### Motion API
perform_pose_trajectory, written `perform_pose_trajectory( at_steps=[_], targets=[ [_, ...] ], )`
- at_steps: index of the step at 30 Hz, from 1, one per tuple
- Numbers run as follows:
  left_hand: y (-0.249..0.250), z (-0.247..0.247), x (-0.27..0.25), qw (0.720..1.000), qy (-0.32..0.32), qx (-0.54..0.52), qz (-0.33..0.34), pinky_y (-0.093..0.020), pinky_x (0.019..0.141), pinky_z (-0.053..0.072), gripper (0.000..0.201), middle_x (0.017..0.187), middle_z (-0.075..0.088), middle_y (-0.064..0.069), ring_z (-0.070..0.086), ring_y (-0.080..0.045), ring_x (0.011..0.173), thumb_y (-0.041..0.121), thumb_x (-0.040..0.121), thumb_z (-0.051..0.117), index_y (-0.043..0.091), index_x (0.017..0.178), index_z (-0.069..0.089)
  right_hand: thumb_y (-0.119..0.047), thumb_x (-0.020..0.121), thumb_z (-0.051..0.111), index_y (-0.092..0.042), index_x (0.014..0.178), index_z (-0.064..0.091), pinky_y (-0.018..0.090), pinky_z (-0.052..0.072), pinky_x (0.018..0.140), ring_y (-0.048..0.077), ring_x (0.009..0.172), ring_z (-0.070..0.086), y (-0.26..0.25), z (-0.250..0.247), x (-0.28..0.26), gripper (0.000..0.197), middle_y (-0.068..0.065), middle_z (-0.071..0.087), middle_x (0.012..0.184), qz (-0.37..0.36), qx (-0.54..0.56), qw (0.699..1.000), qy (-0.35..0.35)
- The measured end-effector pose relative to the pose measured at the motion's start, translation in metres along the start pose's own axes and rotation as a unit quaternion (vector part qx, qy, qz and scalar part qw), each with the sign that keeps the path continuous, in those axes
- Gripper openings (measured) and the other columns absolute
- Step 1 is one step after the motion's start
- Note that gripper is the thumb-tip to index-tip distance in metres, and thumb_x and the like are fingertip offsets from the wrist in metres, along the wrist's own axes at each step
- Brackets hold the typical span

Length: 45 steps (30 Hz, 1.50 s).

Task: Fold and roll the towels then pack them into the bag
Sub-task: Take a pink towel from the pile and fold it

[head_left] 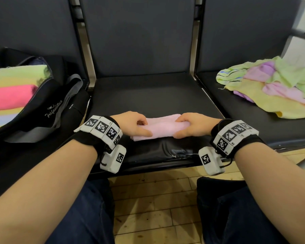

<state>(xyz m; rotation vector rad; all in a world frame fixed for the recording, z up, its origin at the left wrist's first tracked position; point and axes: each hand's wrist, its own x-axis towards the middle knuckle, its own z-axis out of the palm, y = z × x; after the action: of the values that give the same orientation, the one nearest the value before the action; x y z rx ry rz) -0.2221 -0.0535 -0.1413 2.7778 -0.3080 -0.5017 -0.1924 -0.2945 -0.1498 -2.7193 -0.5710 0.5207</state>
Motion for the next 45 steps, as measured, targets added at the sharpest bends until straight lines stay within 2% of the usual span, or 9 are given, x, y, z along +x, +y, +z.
perform_pose_trajectory(
  at_steps=[4, 11, 16, 22, 28, 31, 35, 40, 45],
  targets=[
    [-0.004, 0.004, 0.003, 0.999, -0.032, 0.041, -0.01, -0.034, 0.099, 0.042, 0.054, 0.121, 0.055, 0.004, 0.051, -0.018, 0.108, 0.041, 0.075, 0.076, 0.029, 0.122, 0.052, -0.021, 0.077, 0.074, -0.014, 0.107, 0.069, 0.04, 0.044, 0.095, 0.028, 0.109, 0.053, 0.0, 0.0, 0.002, 0.031, 0.009, 0.058, 0.112, -0.033, -0.034, 0.999, 0.001],
    [-0.005, 0.001, 0.002, 0.999, -0.004, -0.033, -0.015, -0.027, 0.094, 0.041, 0.052, 0.127, 0.047, 0.001, 0.052, -0.02, 0.11, 0.031, 0.086, 0.067, 0.019, 0.131, 0.045, -0.02, 0.082, 0.069, -0.019, 0.108, 0.05, 0.028, 0.038, 0.073, 0.02, 0.094, 0.052, 0.005, 0.0, 0.005, 0.033, -0.001, 0.053, 0.103, 0.01, 0.056, 0.997, 0.043],
    [-0.001, 0.001, 0.004, 0.992, 0.027, -0.105, -0.059, -0.03, 0.081, 0.037, 0.026, 0.112, 0.036, -0.004, 0.049, -0.021, 0.092, 0.027, 0.092, 0.059, 0.014, 0.108, 0.043, -0.022, 0.084, 0.066, -0.014, 0.1, 0.059, 0.029, 0.038, 0.077, 0.019, 0.096, 0.052, 0.004, -0.004, 0.006, 0.018, 0.001, 0.057, 0.102, 0.023, 0.109, 0.992, 0.054],
    [0.004, -0.001, 0.007, 0.988, -0.018, -0.144, -0.059, -0.03, 0.072, 0.042, 0.016, 0.113, 0.049, -0.011, 0.049, -0.023, 0.093, 0.02, 0.097, 0.048, 0.015, 0.112, 0.046, -0.019, 0.084, 0.059, -0.012, 0.079, 0.061, 0.034, 0.042, 0.078, 0.022, 0.087, 0.052, -0.001, -0.006, 0.007, 0.009, 0.003, 0.056, 0.087, 0.062, 0.162, 0.984, 0.037],
    [0.008, -0.003, 0.002, 0.971, -0.096, -0.204, -0.075, -0.023, 0.051, 0.045, 0.006, 0.091, 0.051, -0.004, 0.052, -0.017, 0.07, 0.012, 0.099, 0.043, 0.014, 0.101, 0.048, -0.027, 0.062, 0.06, -0.011, 0.064, 0.05, 0.027, 0.032, 0.054, 0.025, 0.066, 0.042, -0.008, -0.007, 0.006, 0.019, 0.006, 0.047, 0.07, 0.114, 0.198, 0.973, -0.021],
    [0.01, -0.002, 0.002, 0.98, -0.109, -0.151, -0.074, -0.031, 0.069, 0.047, 0.01, 0.103, 0.054, -0.01, 0.058, -0.029, 0.088, 0.016, 0.098, 0.042, 0.016, 0.099, 0.052, -0.024, 0.073, 0.062, -0.011, 0.066, 0.052, 0.027, 0.034, 0.057, 0.023, 0.064, 0.044, -0.005, -0.006, 0.008, 0.018, 0.004, 0.048, 0.069, 0.116, 0.155, 0.981, -0.015],
    [-0.002, 0.001, 0.006, 0.997, -0.019, -0.059, -0.045, -0.03, 0.095, 0.04, 0.021, 0.113, 0.041, 0.0, 0.05, -0.02, 0.106, 0.033, 0.095, 0.051, 0.02, 0.111, 0.056, -0.021, 0.082, 0.064, -0.018, 0.092, 0.064, 0.028, 0.042, 0.077, 0.013, 0.082, 0.049, -0.001, -0.005, 0.008, 0.01, -0.006, 0.048, 0.092, 0.005, 0.119, 0.992, 0.031],
    [-0.007, 0.003, 0.007, 0.99, 0.087, -0.096, 0.057, -0.024, 0.077, 0.041, 0.006, 0.091, 0.057, 0.007, 0.056, -0.011, 0.083, 0.024, 0.089, 0.064, 0.018, 0.09, 0.061, -0.013, 0.083, 0.067, -0.024, 0.079, 0.064, 0.02, 0.043, 0.069, 0.006, 0.069, 0.057, -0.001, -0.008, 0.002, 0.012, -0.01, 0.062, 0.077, -0.057, 0.11, 0.989, 0.083],
    [-0.003, 0.002, 0.003, 0.994, 0.079, -0.075, 0.026, -0.023, 0.072, 0.044, 0.038, 0.082, 0.062, 0.008, 0.057, -0.008, 0.079, 0.056, 0.087, 0.056, 0.019, 0.091, 0.067, -0.022, 0.088, 0.063, -0.011, 0.084, 0.073, 0.024, 0.048, 0.076, 0.015, 0.083, 0.063, 0.002, -0.005, -0.002, 0.015, 0.001, 0.07, 0.084, -0.046, 0.09, 0.988, 0.113]
  ],
)
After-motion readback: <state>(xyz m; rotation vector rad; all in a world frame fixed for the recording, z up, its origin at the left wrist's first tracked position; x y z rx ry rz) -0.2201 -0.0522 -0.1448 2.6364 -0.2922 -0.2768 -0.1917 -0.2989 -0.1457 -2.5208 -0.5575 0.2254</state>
